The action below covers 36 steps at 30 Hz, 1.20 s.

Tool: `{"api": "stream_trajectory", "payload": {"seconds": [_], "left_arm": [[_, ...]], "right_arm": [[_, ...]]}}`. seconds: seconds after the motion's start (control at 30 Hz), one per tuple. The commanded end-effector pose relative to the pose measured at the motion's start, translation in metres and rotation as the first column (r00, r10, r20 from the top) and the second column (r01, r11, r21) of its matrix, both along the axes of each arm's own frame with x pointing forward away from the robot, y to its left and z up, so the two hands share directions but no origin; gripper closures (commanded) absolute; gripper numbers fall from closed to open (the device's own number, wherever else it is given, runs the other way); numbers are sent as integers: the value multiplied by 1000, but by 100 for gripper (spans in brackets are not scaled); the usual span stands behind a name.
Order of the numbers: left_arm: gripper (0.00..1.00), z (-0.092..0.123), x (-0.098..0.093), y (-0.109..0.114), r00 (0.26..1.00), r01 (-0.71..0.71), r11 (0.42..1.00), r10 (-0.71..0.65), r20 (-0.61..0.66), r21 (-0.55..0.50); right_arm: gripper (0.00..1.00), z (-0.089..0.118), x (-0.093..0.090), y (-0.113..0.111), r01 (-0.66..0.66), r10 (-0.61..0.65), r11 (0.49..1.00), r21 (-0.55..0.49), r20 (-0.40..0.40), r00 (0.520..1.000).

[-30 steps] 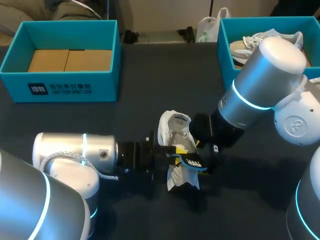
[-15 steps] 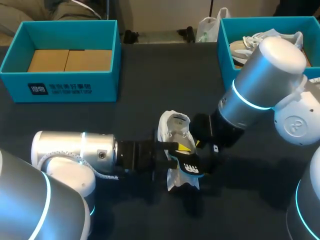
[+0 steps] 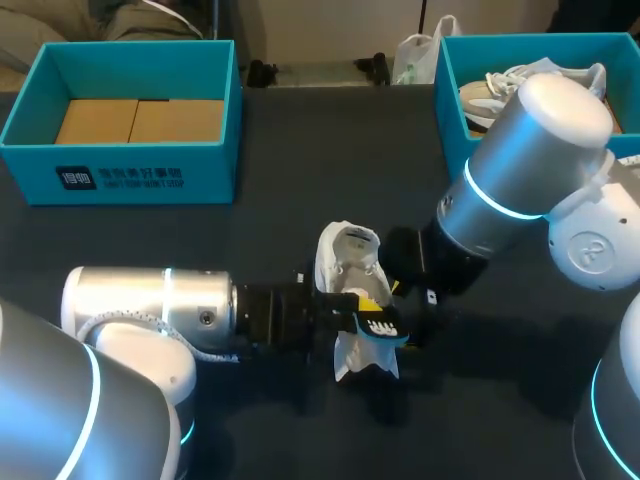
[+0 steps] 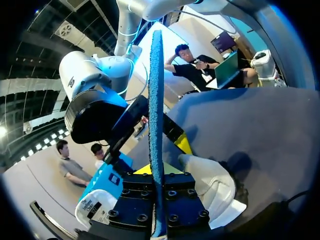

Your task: Take the shoe out of the shoebox, open the shoe tongue, remove and reinsert the insole, then place the shoe into the shoebox

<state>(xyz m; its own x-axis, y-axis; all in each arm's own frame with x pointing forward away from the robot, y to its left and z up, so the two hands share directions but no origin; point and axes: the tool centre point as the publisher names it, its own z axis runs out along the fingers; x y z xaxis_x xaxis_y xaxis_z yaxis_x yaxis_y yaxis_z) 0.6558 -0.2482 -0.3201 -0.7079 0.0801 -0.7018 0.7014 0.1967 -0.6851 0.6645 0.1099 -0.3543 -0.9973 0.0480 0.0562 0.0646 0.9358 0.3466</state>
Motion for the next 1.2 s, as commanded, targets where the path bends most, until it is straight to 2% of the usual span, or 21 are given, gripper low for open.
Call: {"api": "stream_trajectory", "payload": {"seconds": [0.03,0.27,0.57,0.67,0.7,0.73,0.93,1.13,1.2], "left_arm": [[100,-11,3,-4,999,-30,1000,30,23,-9],[100,-24,15,-3,997,-75,997,74,30,14],[100,-30,24,1,992,-118,992,117,53,32],[100,-26,21,5,993,-116,993,115,38,20],[96,-24,20,6,993,-115,993,115,38,18],[80,-21,18,6,993,-114,993,113,40,13],[71,-2,4,8,994,-88,996,89,58,-13],[76,10,-8,4,995,-58,998,60,74,-35],[85,11,-11,3,995,-48,998,51,83,-44]], "right_arm": [[0,-1,-1,1,1,-1,1000,-3,3,1000],[0,-1,-1,1,1,-1,1000,-3,3,1000],[0,-1,-1,1,1,-1,1000,-3,3,1000],[0,-1,-1,1,1,-1,1000,-3,3,1000],[0,-1,-1,1,1,-1,1000,-3,3,1000],[0,-1,-1,1,1,-1,1000,-3,3,1000],[0,-1,-1,1,1,-1,1000,-3,3,1000],[0,-1,-1,1,1,-1,1000,-3,3,1000],[0,-1,-1,1,1,-1,1000,-3,3,1000]]}}
